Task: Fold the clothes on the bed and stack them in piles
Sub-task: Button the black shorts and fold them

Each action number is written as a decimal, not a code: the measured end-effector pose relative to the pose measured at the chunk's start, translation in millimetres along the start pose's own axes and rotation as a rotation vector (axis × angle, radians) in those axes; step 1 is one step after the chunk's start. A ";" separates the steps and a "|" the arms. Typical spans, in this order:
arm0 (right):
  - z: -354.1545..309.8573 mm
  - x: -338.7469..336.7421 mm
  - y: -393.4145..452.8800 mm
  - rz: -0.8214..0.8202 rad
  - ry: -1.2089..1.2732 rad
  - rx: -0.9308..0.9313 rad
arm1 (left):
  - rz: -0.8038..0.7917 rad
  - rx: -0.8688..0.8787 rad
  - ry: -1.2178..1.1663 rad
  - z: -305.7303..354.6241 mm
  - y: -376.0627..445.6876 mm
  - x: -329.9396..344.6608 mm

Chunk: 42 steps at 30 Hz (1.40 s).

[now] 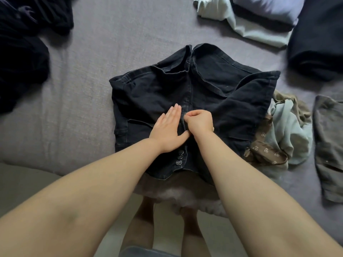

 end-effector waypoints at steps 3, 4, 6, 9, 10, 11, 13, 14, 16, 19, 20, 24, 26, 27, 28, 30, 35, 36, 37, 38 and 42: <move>1.8 -2.5 -2.2 -0.028 -0.091 -0.079 | 0.101 -0.065 0.049 5.8 -0.9 7.6; 5.0 -2.9 -4.2 -0.028 -0.132 -0.127 | 0.136 -0.106 0.060 10.0 -1.5 11.1; 11.2 -2.7 -9.6 -0.014 -0.201 -0.227 | 0.204 -0.187 0.040 19.5 -1.6 18.5; 13.8 -2.1 -14.5 0.023 -0.261 -0.319 | 0.284 -0.240 -0.086 25.3 -1.6 27.0; 13.3 -2.1 -14.7 0.034 -0.266 -0.326 | 0.305 -0.231 -0.113 24.0 -1.6 28.3; 12.8 -2.4 -13.9 0.045 -0.260 -0.325 | 0.325 -0.218 -0.118 21.9 -1.6 29.6; 11.3 -3.2 -11.7 0.051 -0.235 -0.319 | 0.355 -0.206 -0.102 19.7 -1.8 31.0; 11.3 -3.4 -11.1 0.048 -0.230 -0.328 | 0.366 -0.215 -0.095 20.2 -1.0 31.4; 13.1 -3.0 -11.5 0.039 -0.231 -0.380 | 0.385 -0.267 -0.096 24.8 1.8 33.5; 19.0 -4.7 -15.8 0.041 -0.309 -0.487 | 0.392 -0.328 -0.109 33.2 6.8 35.7; 21.7 -6.2 -16.3 0.043 -0.372 -0.517 | 0.393 -0.326 -0.094 33.1 7.6 35.8; 29.8 -13.4 -11.8 0.066 -0.650 -0.600 | 0.449 -0.164 0.046 21.0 -4.6 26.9; 28.3 -15.8 -7.6 0.086 -0.707 -0.611 | 0.388 0.004 -0.013 14.1 -9.3 14.5; 26.5 -16.4 -5.6 0.101 -0.708 -0.611 | 0.322 0.064 -0.068 10.1 -8.1 8.0; 24.4 -17.0 -3.8 0.121 -0.695 -0.611 | 0.265 0.094 -0.110 5.3 -5.0 0.9; 20.9 -16.2 -1.4 0.145 -0.643 -0.620 | 0.176 0.072 -0.122 -3.5 2.5 -13.0; 17.3 -13.8 2.1 0.002 -0.539 -0.604 | -0.019 0.074 0.109 -14.3 11.7 -23.8; 17.3 -15.8 1.8 -0.016 -0.553 -0.625 | -0.034 0.062 0.133 -13.7 12.5 -24.7; 17.9 -18.1 1.4 -0.033 -0.563 -0.649 | -0.041 0.051 0.151 -11.0 12.6 -26.2; 19.1 -20.3 0.6 -0.052 -0.576 -0.670 | -0.051 0.041 0.163 -8.9 13.2 -27.0; 30.2 -19.3 -7.2 -0.138 -0.584 -0.689 | -0.108 -0.032 0.142 -5.1 13.5 -33.6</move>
Point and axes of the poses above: each hand's wrist, its own y-axis towards the middle knuckle, its own x-axis out of the palm, z = x × y, the point moved 1 cm from there along y, towards the middle knuckle, and after that the axes turned 15 degrees about -z, right-handed, at the moved point
